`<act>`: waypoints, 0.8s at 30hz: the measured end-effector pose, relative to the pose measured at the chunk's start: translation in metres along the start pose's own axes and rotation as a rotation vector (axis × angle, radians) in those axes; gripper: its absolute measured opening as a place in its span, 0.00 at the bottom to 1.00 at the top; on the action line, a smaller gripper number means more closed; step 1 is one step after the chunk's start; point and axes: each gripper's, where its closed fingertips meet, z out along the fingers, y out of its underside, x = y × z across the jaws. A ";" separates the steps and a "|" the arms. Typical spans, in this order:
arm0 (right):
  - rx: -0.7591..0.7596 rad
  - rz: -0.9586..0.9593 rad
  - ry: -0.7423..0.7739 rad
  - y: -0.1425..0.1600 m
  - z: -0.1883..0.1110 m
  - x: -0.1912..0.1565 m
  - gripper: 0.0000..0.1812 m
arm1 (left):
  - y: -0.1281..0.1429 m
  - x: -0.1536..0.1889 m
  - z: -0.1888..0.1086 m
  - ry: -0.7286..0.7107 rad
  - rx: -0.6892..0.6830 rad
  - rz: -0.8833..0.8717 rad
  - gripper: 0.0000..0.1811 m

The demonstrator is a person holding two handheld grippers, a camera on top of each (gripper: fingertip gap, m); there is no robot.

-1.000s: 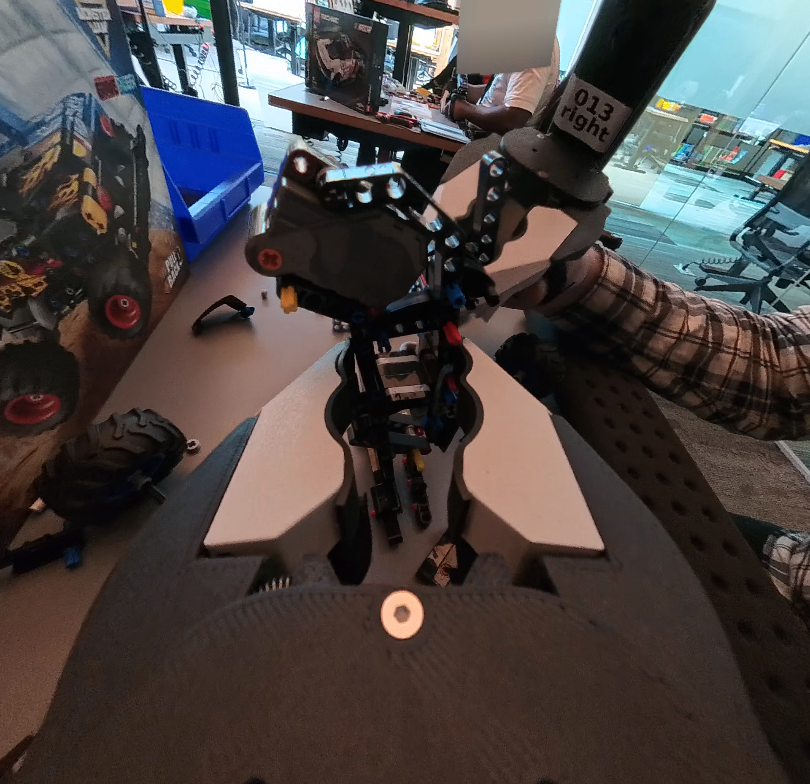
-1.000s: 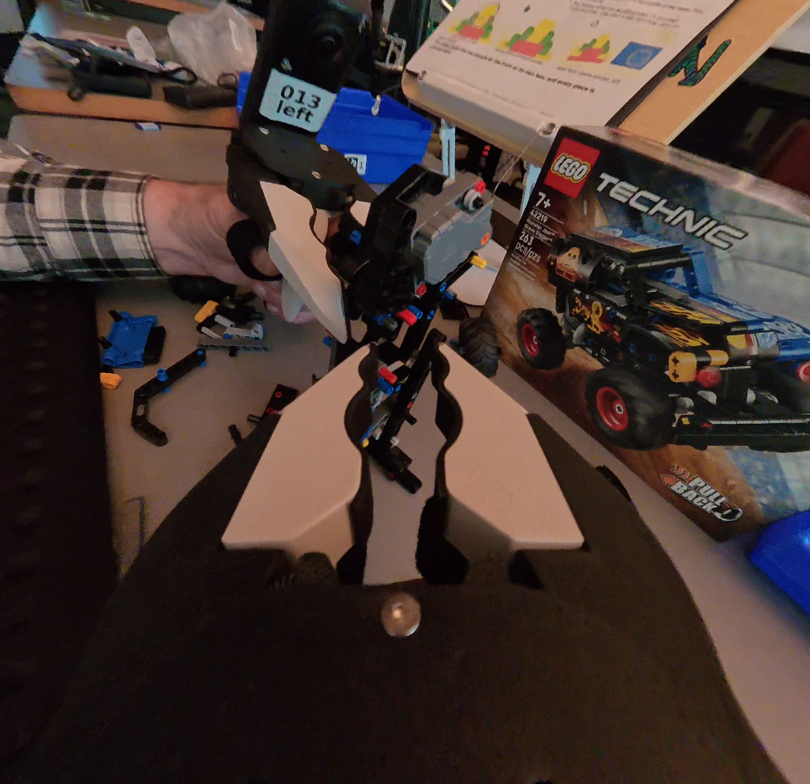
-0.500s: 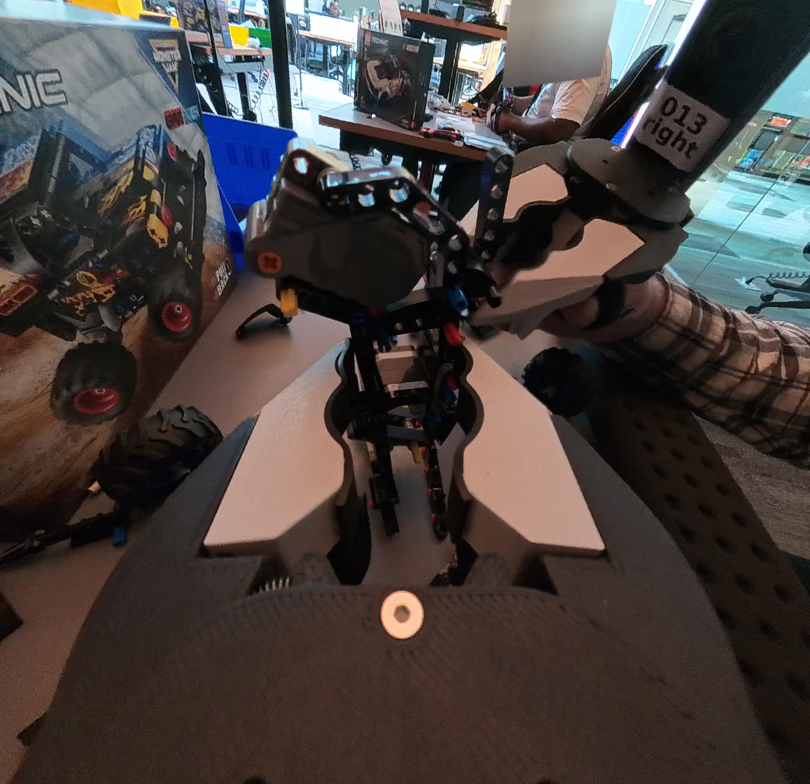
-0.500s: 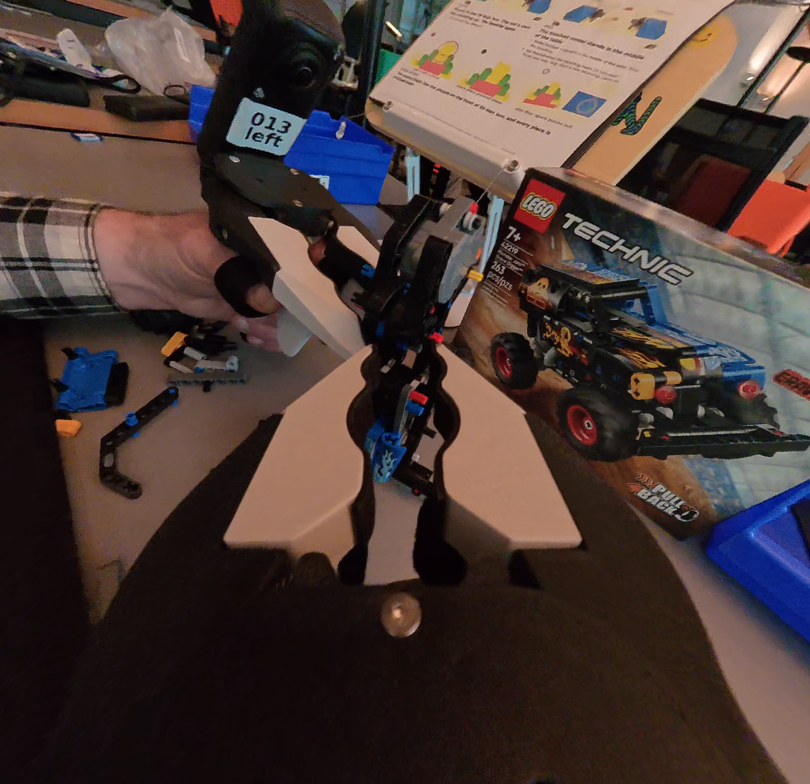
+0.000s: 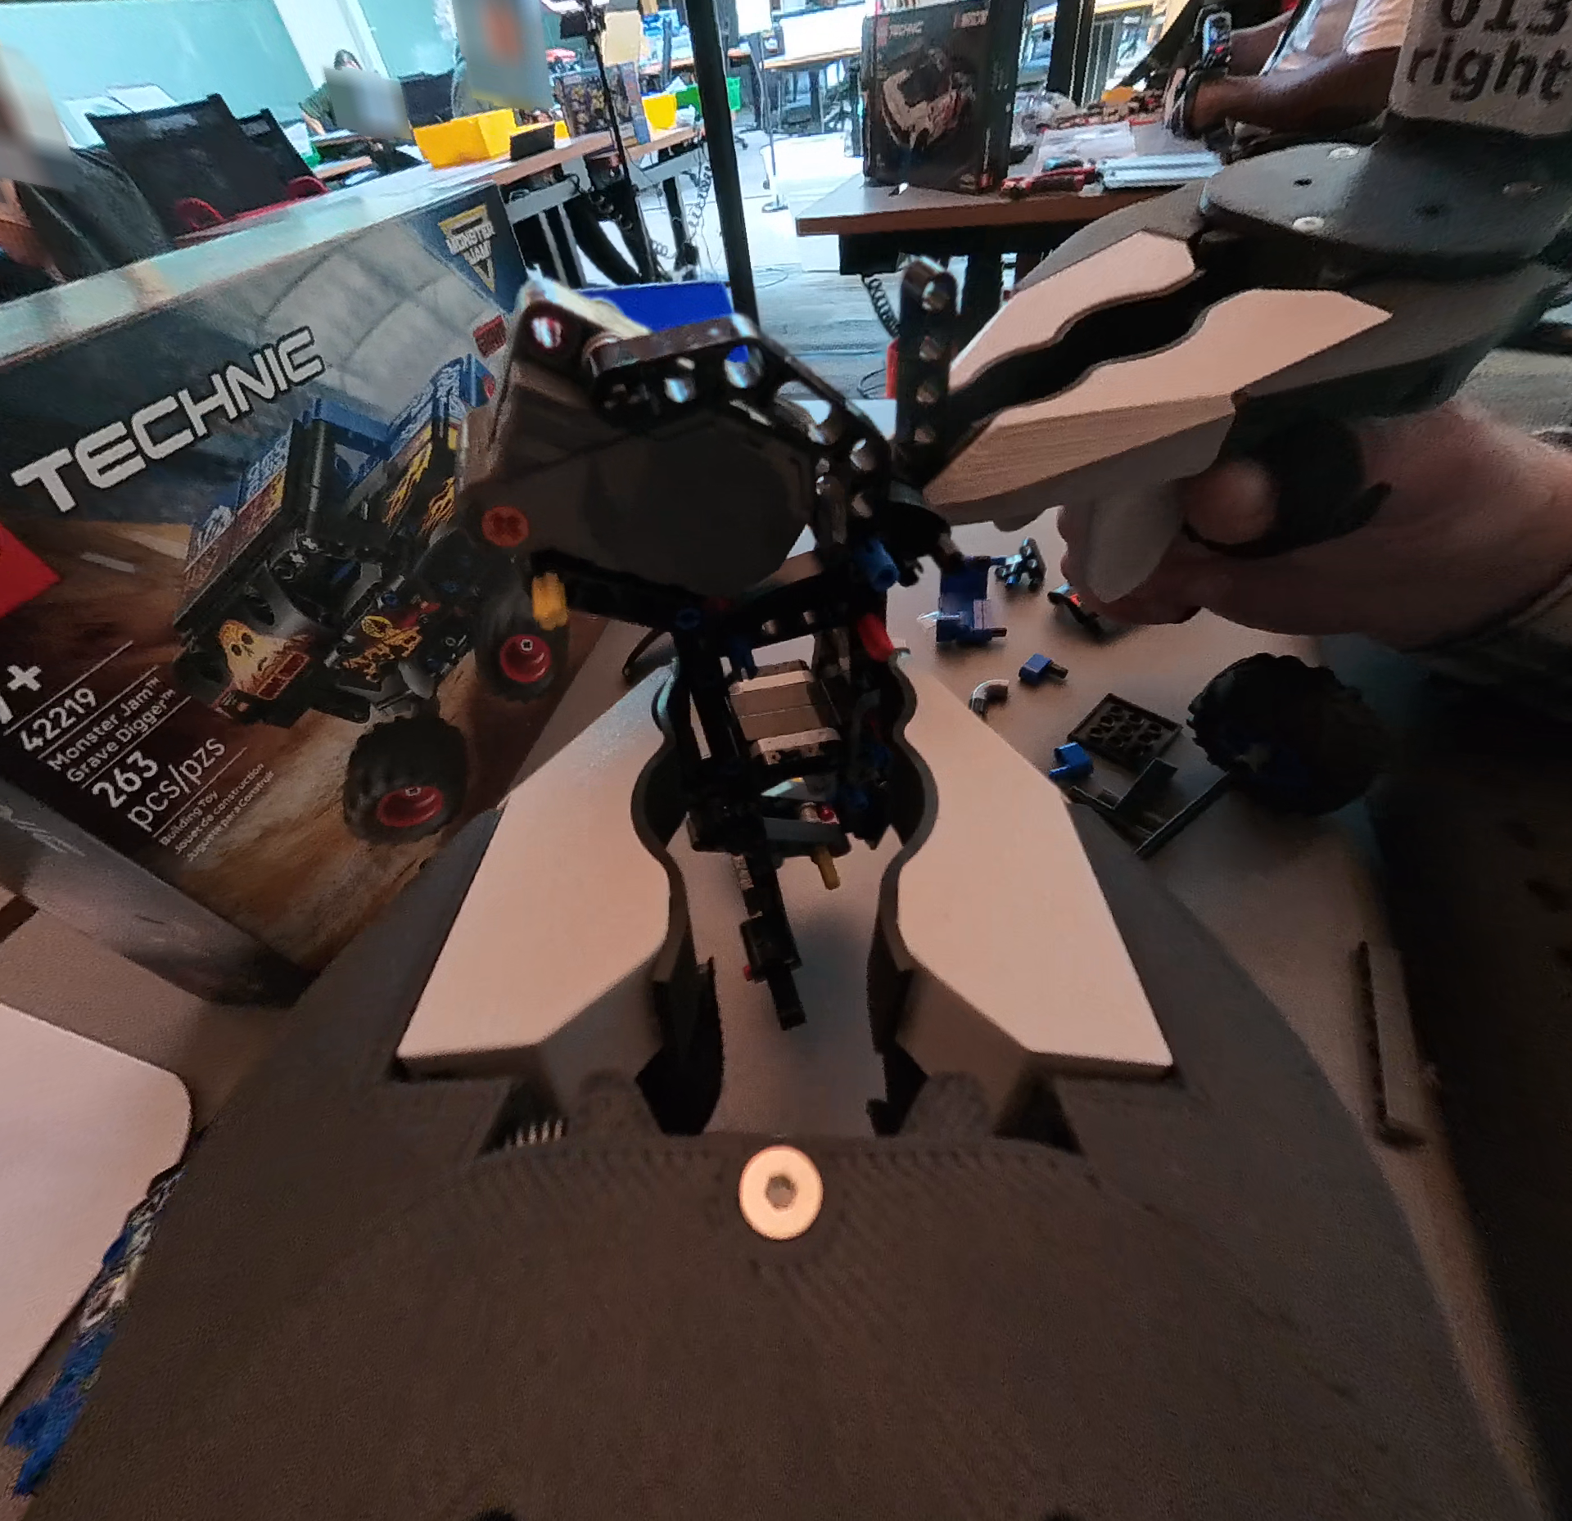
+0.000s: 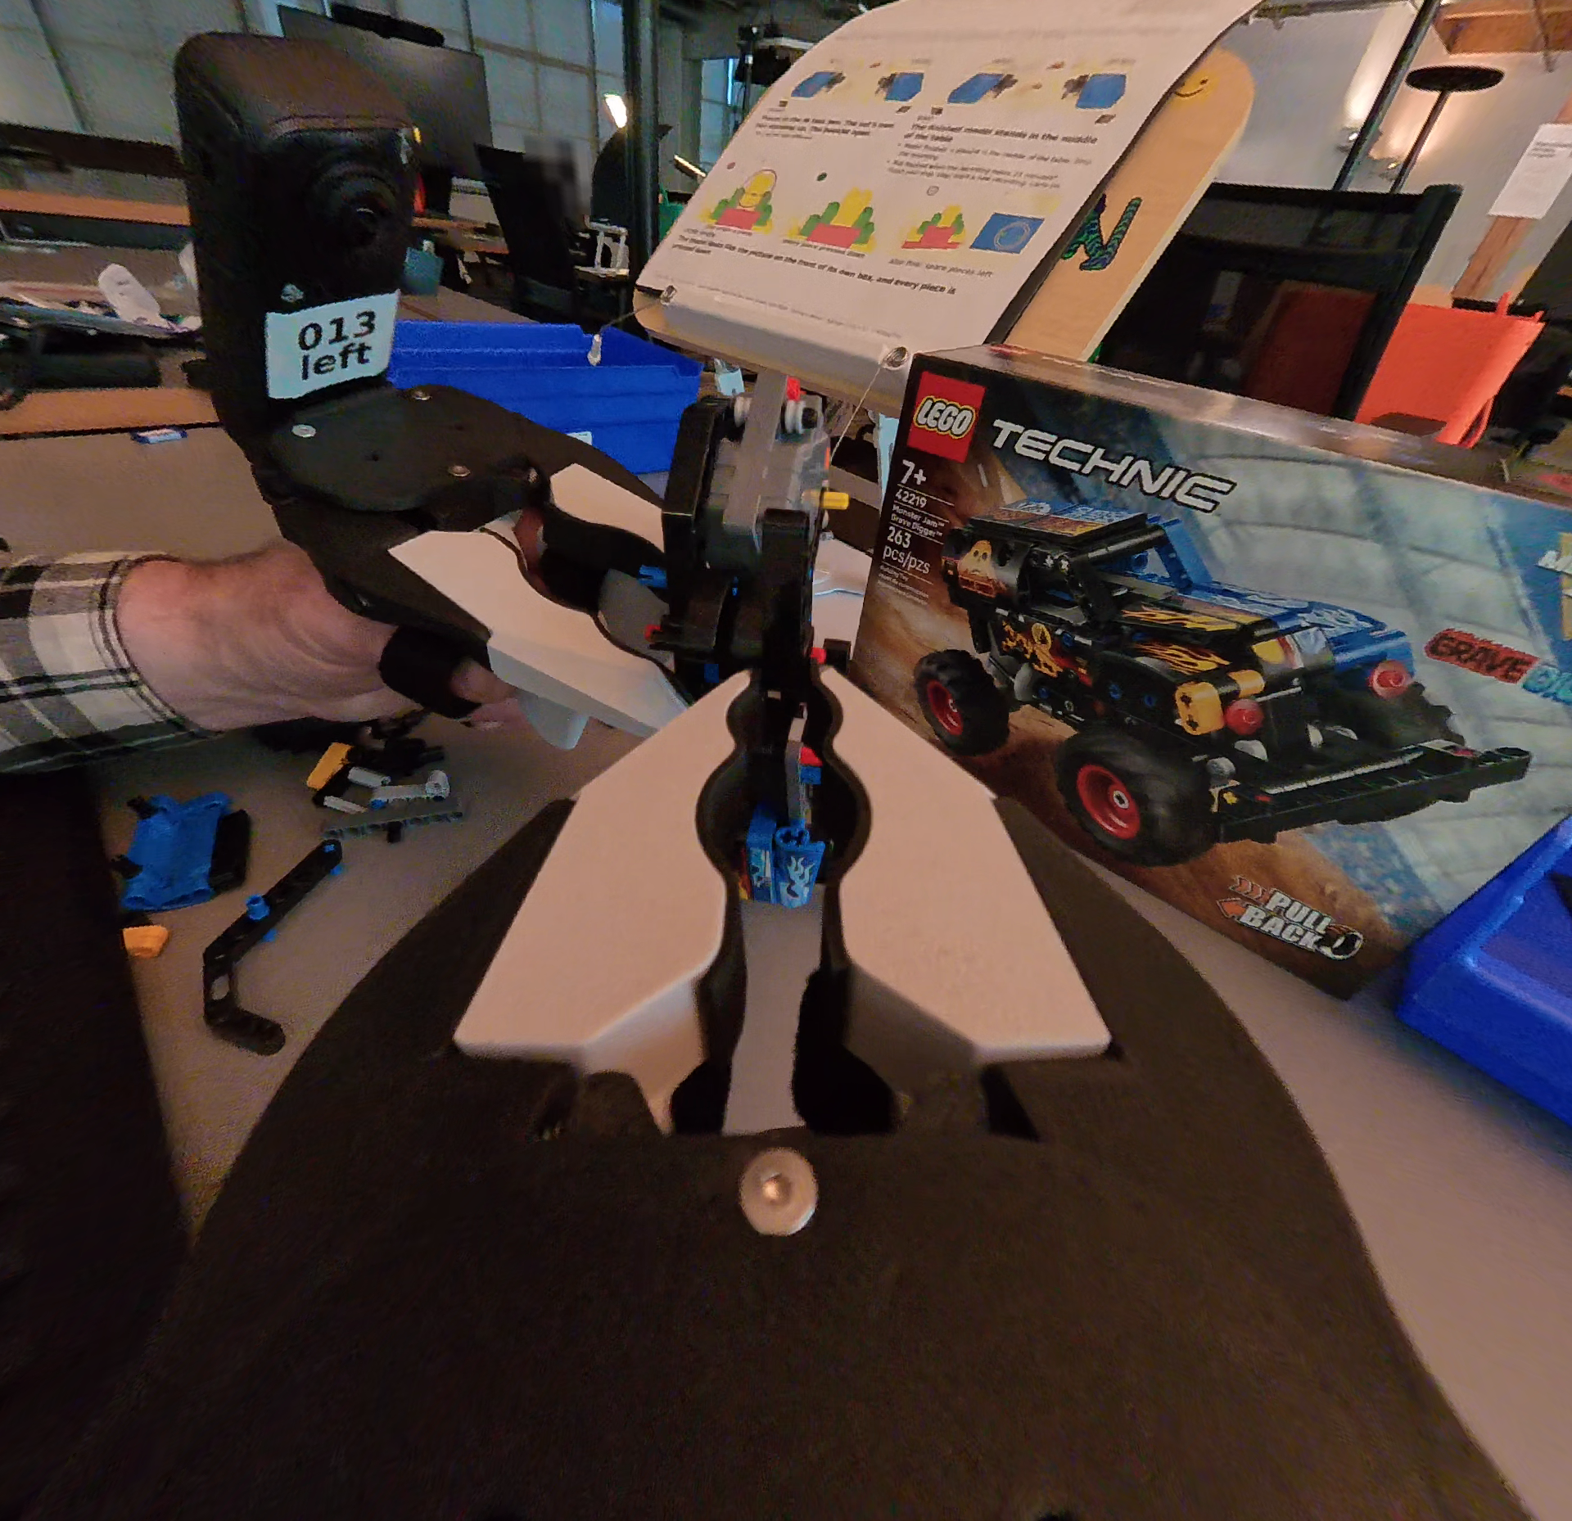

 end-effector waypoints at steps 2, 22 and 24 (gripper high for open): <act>0.000 -0.009 0.015 0.000 0.000 0.001 0.03 | 0.001 0.001 0.001 -0.009 -0.007 0.025 0.23; -0.016 -0.002 0.081 -0.001 -0.006 0.012 0.02 | 0.004 0.002 0.002 -0.197 -0.118 0.409 0.08; -0.044 -0.006 0.091 0.005 -0.002 0.014 0.02 | 0.001 -0.005 -0.001 -0.194 -0.094 0.362 0.07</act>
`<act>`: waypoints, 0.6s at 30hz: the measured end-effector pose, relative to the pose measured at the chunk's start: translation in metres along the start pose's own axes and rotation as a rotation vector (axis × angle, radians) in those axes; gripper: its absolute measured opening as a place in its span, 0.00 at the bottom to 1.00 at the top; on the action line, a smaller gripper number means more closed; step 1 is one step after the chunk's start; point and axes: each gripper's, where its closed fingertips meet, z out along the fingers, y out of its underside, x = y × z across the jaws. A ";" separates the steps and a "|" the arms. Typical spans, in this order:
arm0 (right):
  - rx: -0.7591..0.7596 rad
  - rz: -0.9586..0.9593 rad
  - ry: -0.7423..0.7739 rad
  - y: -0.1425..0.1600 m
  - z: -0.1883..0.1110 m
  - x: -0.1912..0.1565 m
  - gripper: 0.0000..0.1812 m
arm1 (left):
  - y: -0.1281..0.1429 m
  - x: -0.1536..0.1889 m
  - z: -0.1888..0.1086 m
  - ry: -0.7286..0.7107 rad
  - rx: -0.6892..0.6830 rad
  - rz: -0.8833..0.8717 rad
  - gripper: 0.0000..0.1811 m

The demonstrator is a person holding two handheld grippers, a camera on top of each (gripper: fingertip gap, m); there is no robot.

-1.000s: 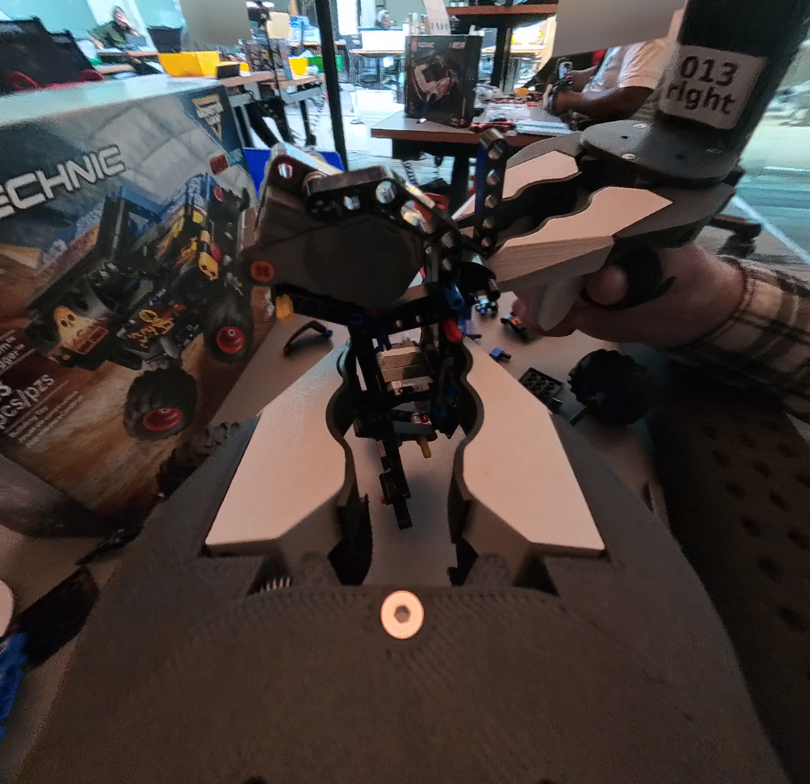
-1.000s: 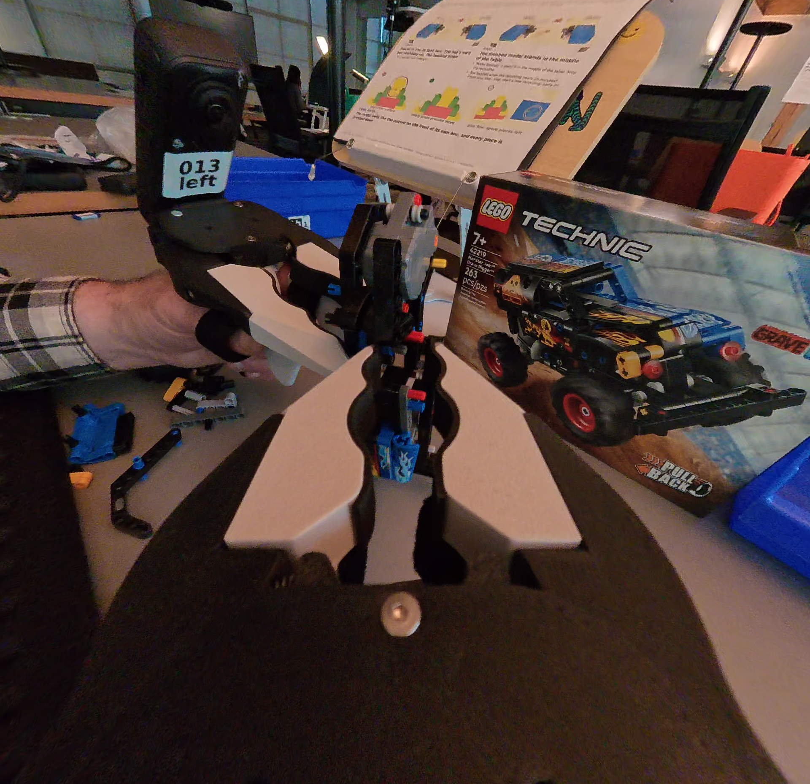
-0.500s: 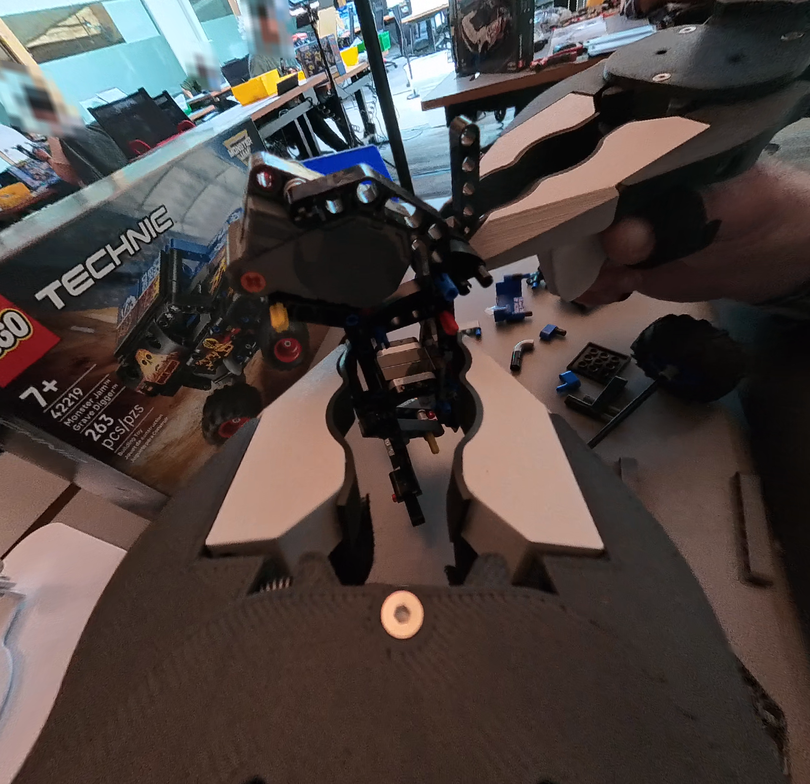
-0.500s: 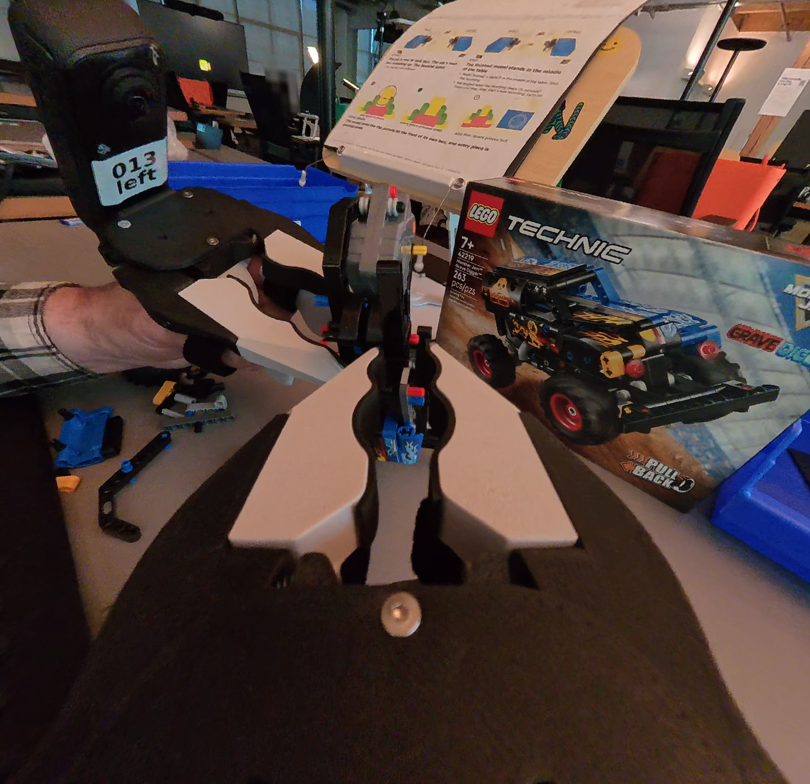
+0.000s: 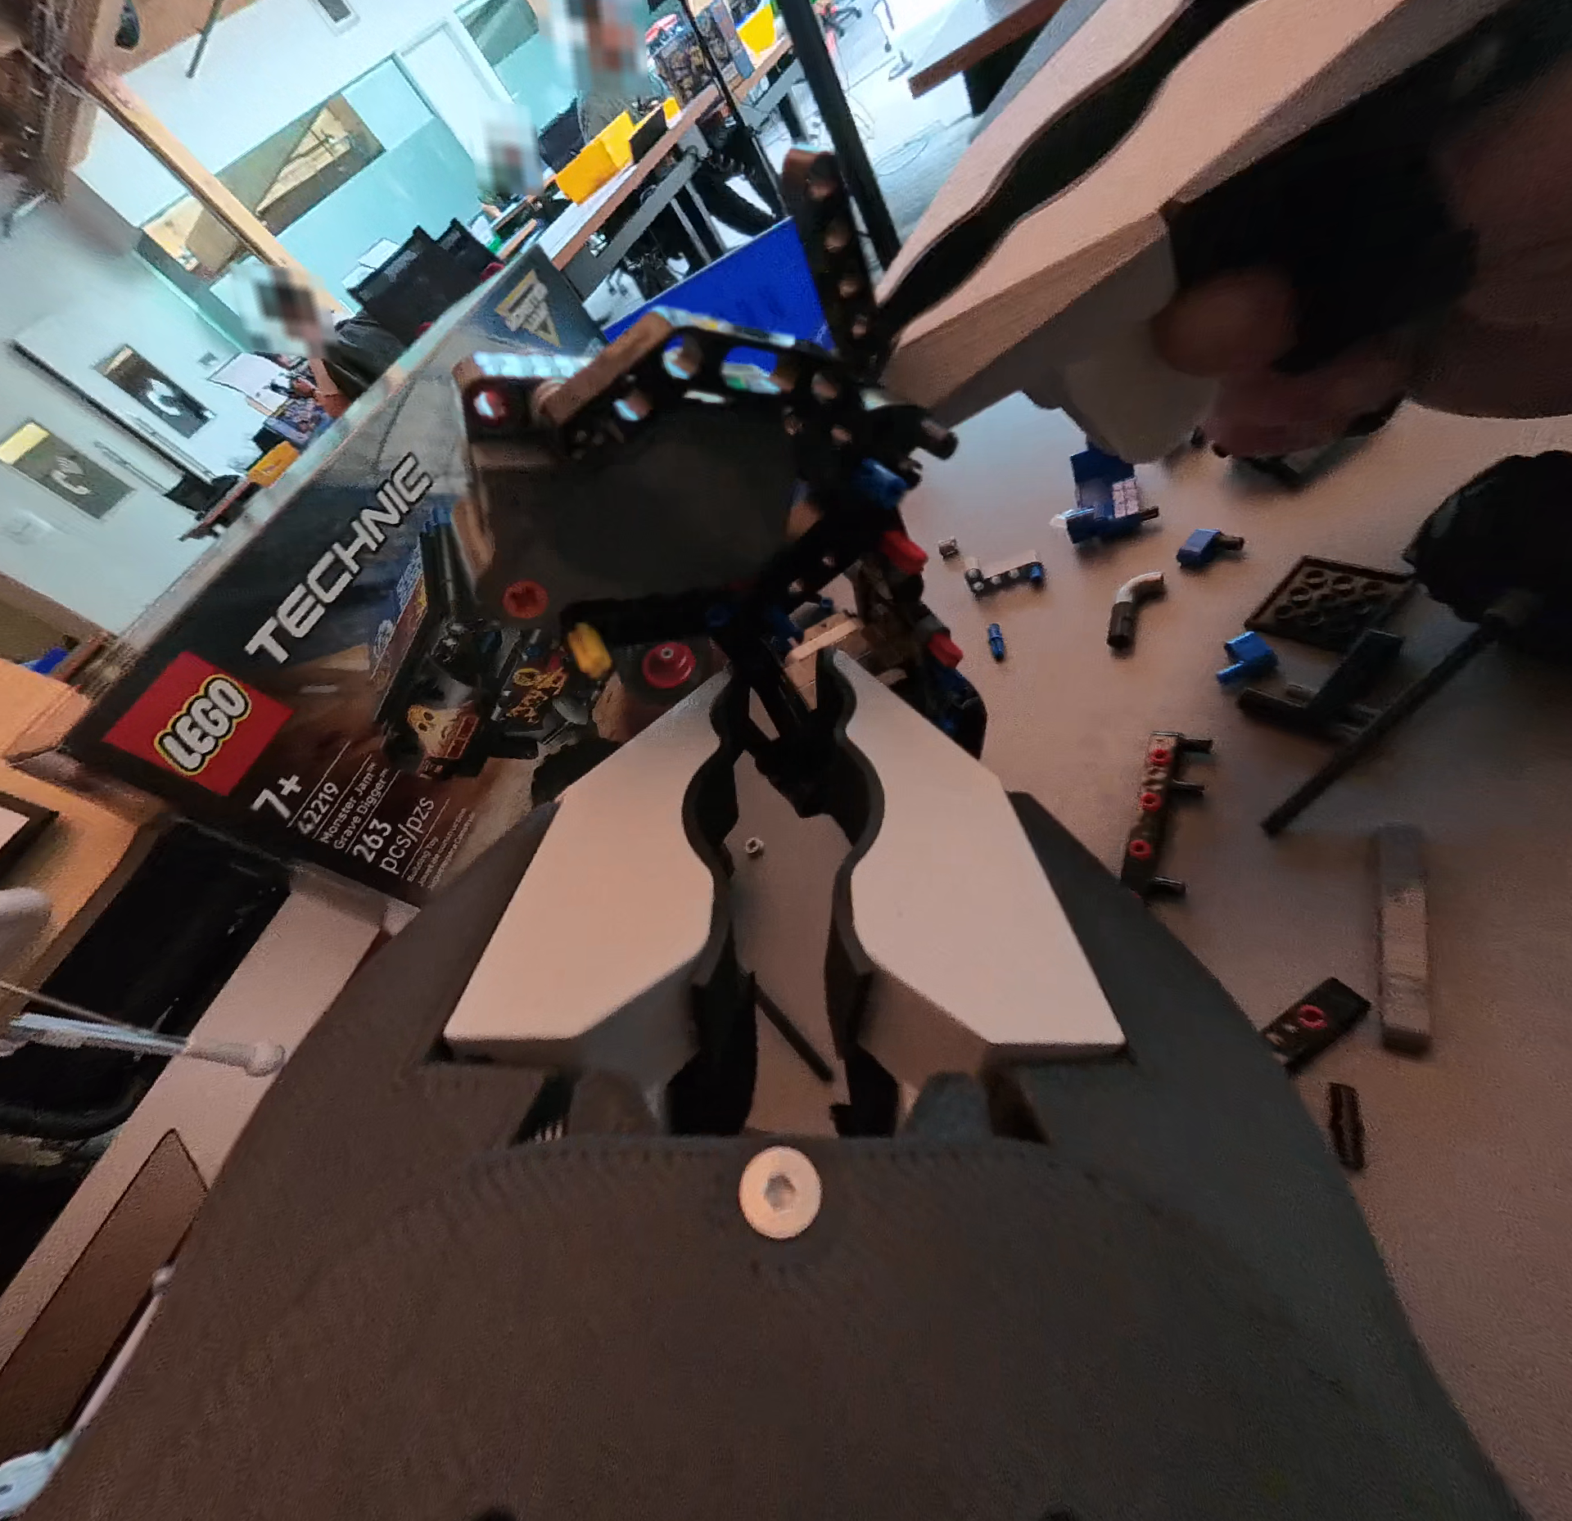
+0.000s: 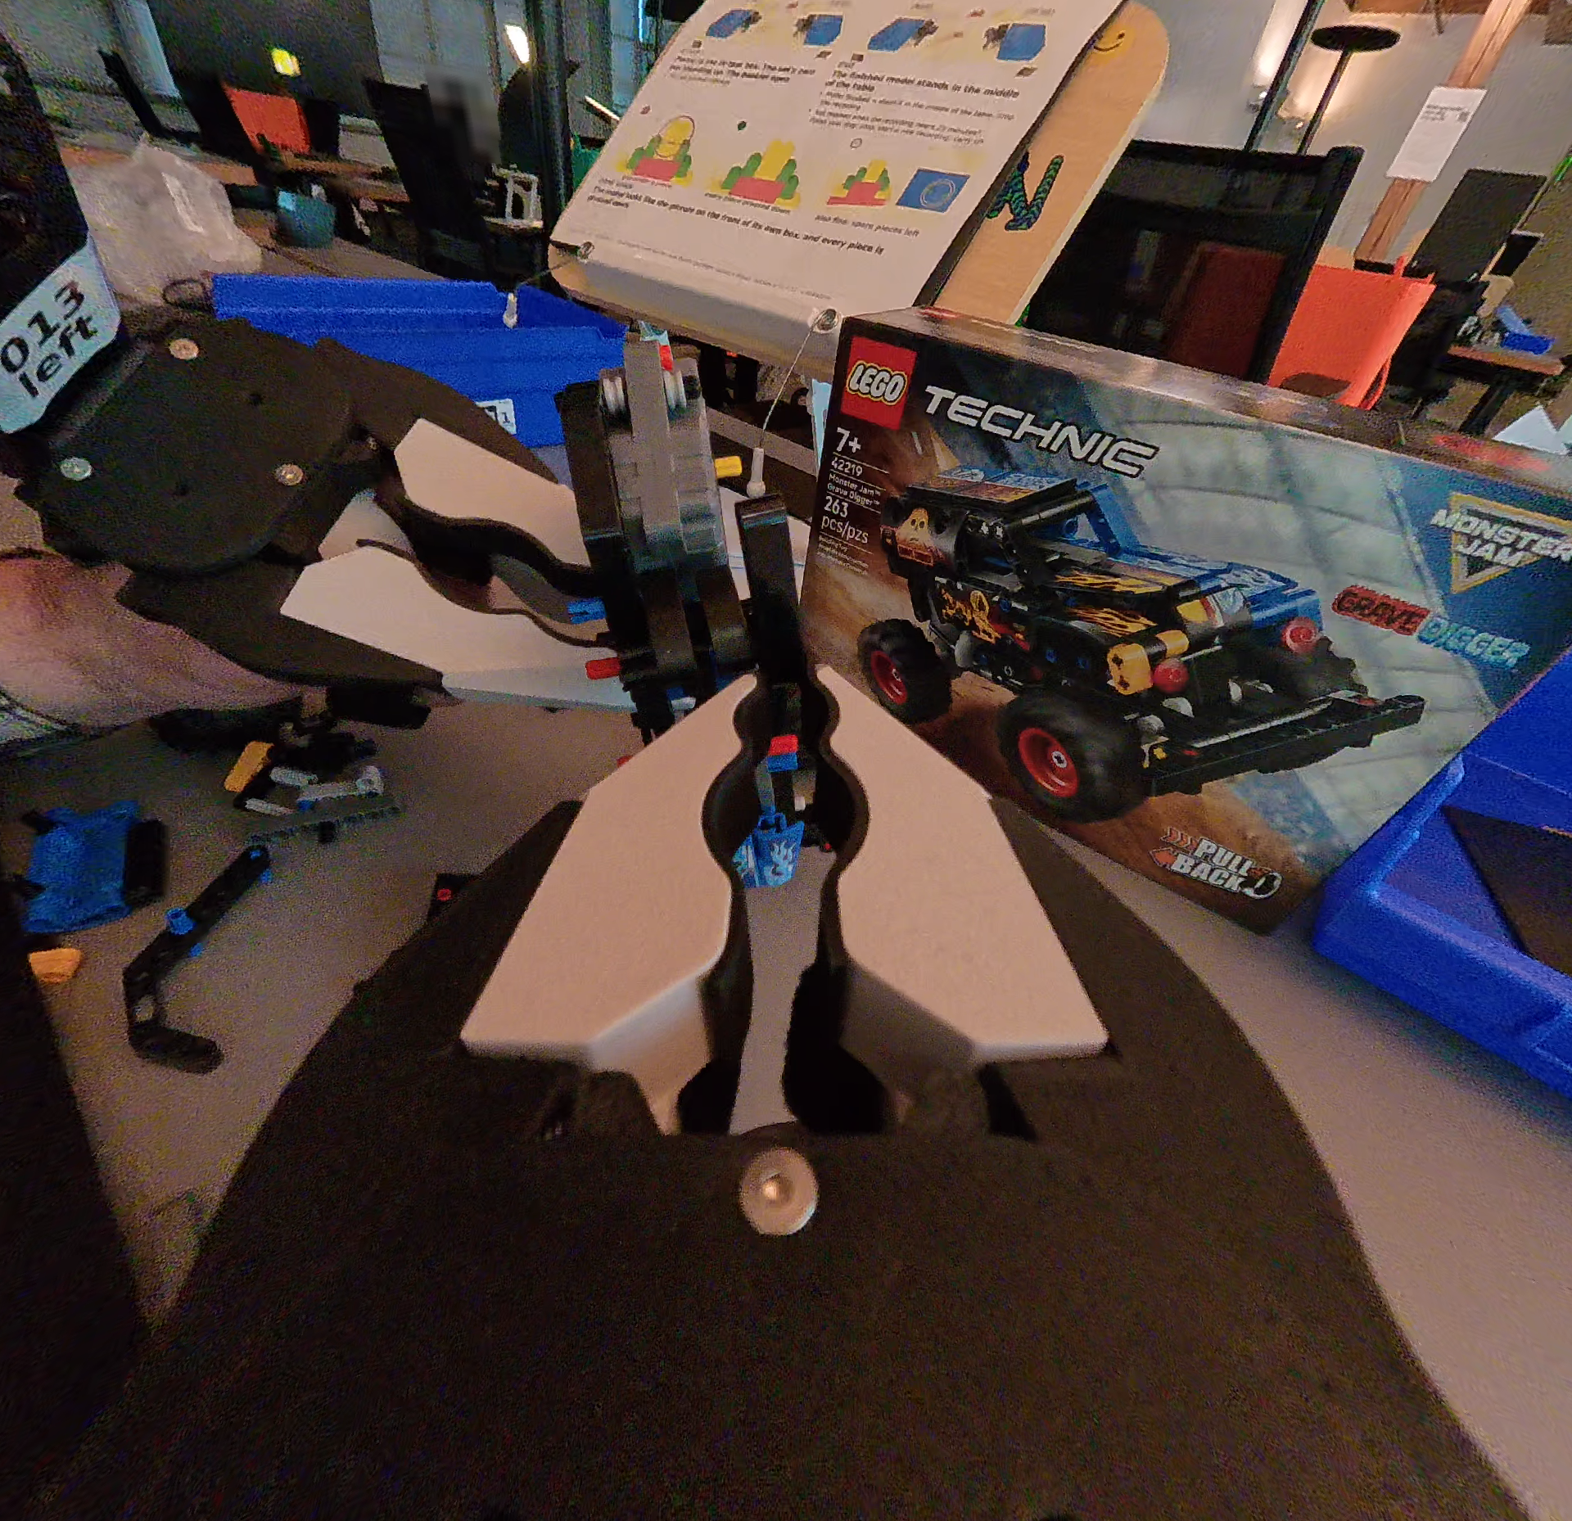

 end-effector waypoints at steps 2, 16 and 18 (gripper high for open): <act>-0.008 0.044 -0.025 0.003 0.001 0.002 0.02 | 0.003 0.005 0.001 0.004 -0.034 0.022 0.07; -0.068 -0.004 -0.023 0.015 0.007 -0.003 0.02 | 0.009 -0.018 -0.017 0.071 0.019 -0.191 0.22; -0.067 -0.014 0.023 0.014 0.006 0.004 0.02 | -0.003 -0.021 -0.030 0.081 0.070 -0.211 0.22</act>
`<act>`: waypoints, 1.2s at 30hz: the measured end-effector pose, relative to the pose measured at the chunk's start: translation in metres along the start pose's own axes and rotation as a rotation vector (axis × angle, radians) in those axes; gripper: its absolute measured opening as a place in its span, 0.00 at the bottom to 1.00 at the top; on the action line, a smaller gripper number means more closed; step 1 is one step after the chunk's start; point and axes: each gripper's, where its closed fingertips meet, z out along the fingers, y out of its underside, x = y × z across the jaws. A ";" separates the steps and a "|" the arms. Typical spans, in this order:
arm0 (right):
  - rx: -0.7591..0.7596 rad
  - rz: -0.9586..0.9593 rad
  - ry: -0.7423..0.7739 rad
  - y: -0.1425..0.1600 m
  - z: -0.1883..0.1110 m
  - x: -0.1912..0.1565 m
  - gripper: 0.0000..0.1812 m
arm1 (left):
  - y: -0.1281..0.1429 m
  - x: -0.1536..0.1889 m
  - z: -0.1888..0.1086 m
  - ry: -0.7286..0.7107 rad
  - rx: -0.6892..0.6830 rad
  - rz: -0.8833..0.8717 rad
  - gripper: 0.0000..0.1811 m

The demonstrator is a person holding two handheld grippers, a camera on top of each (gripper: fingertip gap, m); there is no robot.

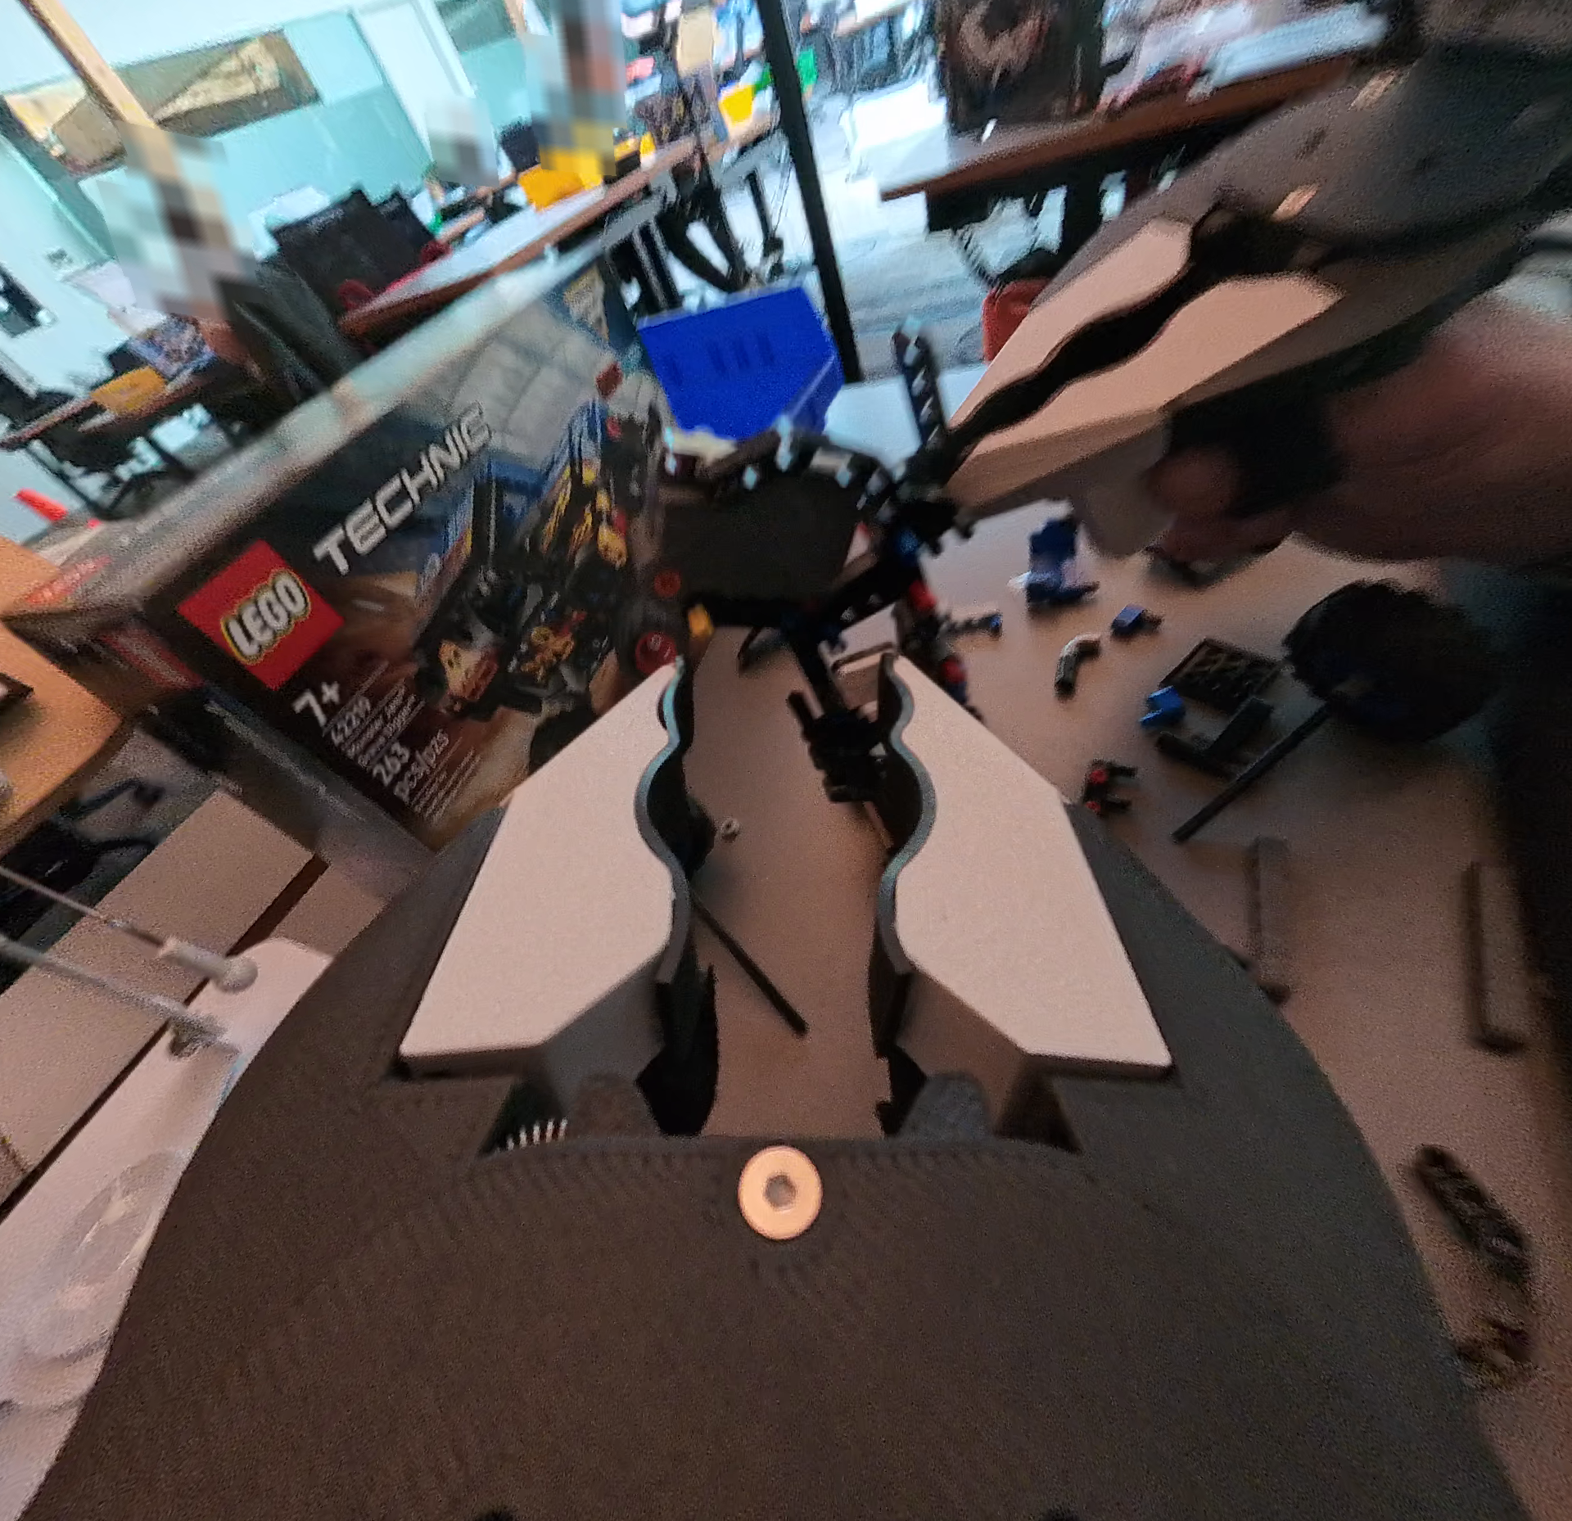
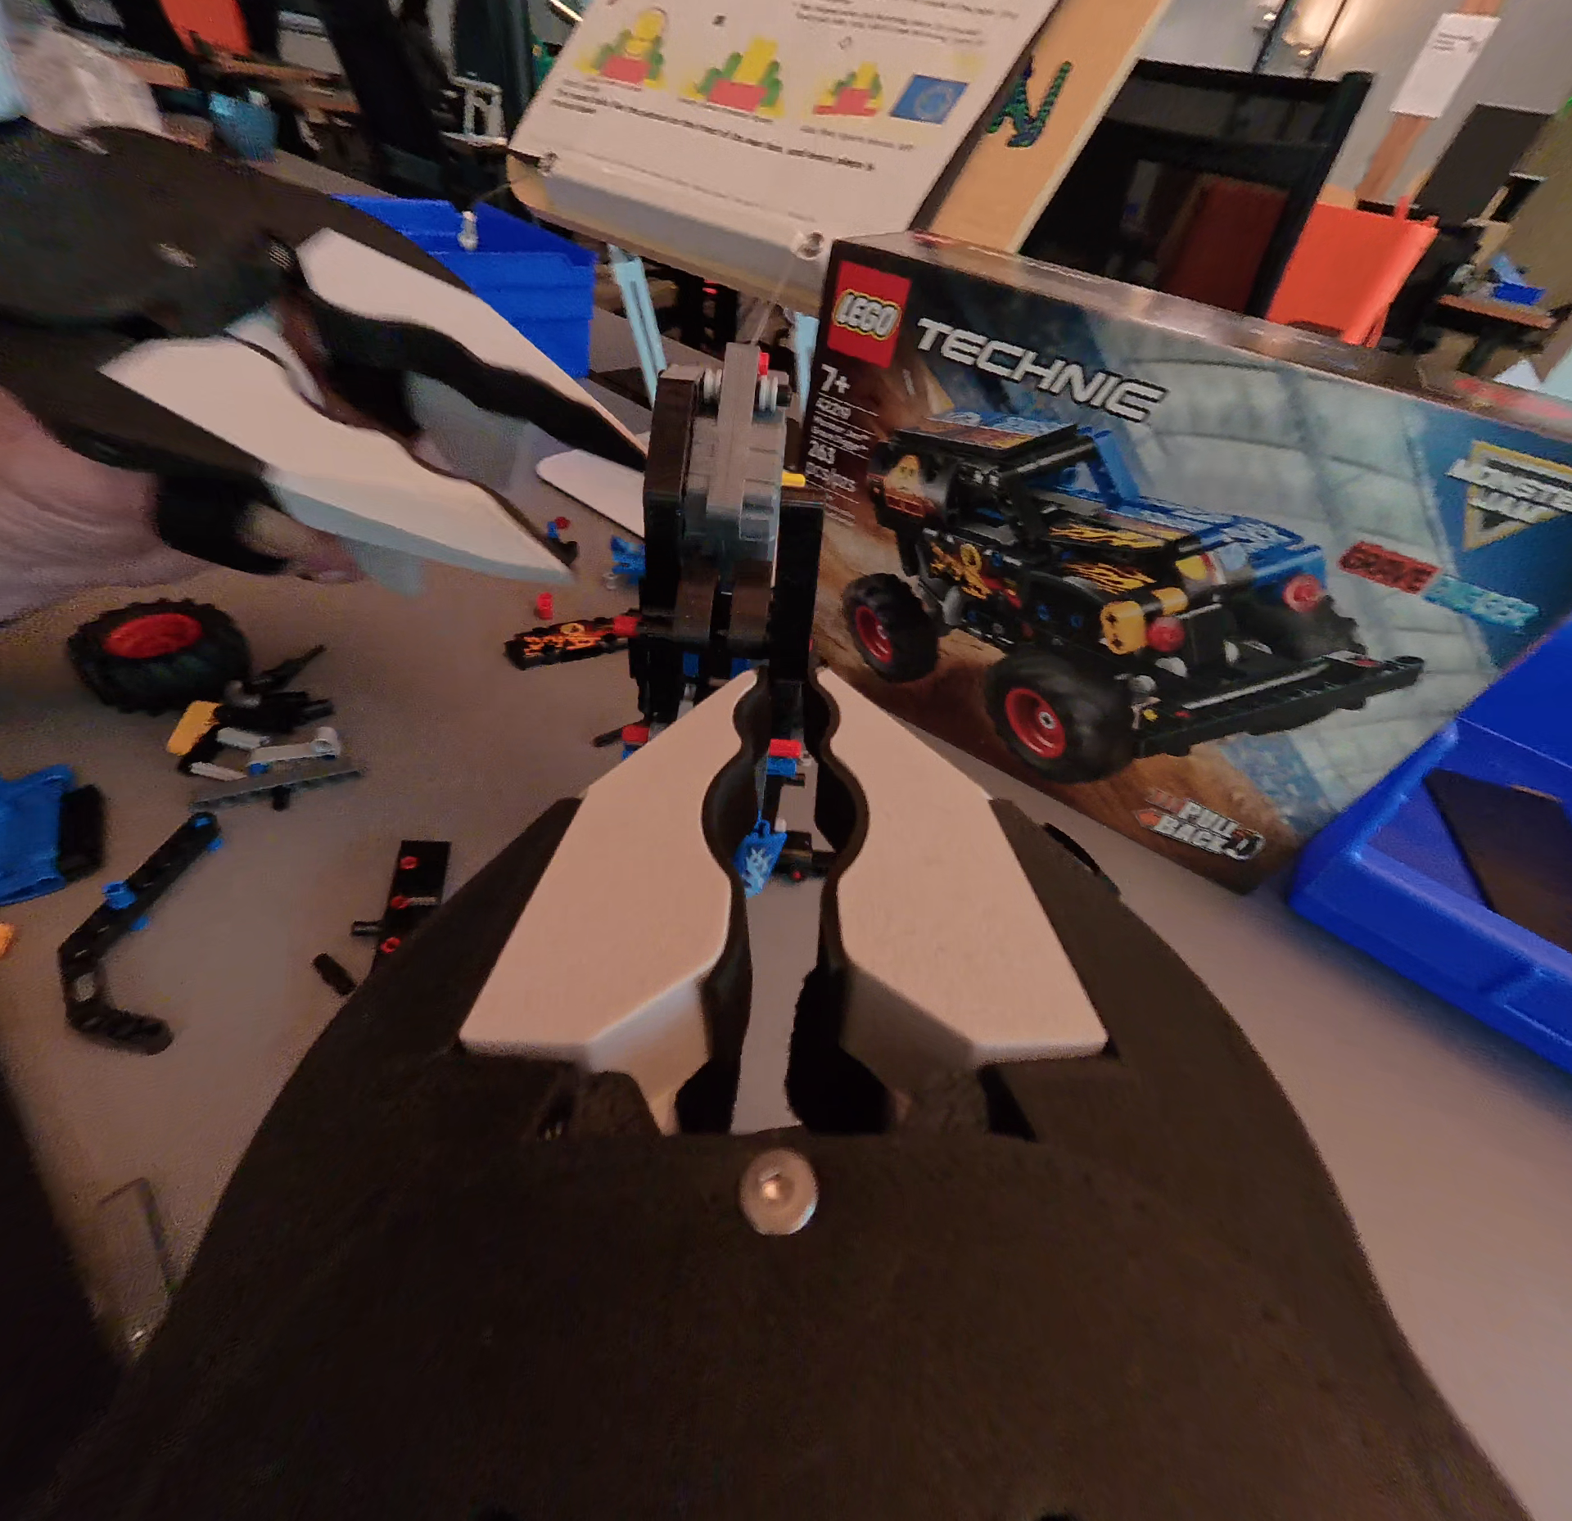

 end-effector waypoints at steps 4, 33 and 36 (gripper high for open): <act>0.004 -0.044 0.021 -0.002 0.002 -0.002 0.03 | -0.020 0.024 0.001 0.089 0.031 -0.022 0.11; 0.203 0.252 -0.298 -0.026 -0.008 -0.021 0.13 | -0.018 0.038 0.017 0.255 0.133 -0.287 0.04; 0.224 0.247 -0.317 -0.029 -0.014 -0.022 0.05 | -0.019 0.041 0.015 0.283 0.147 -0.280 0.04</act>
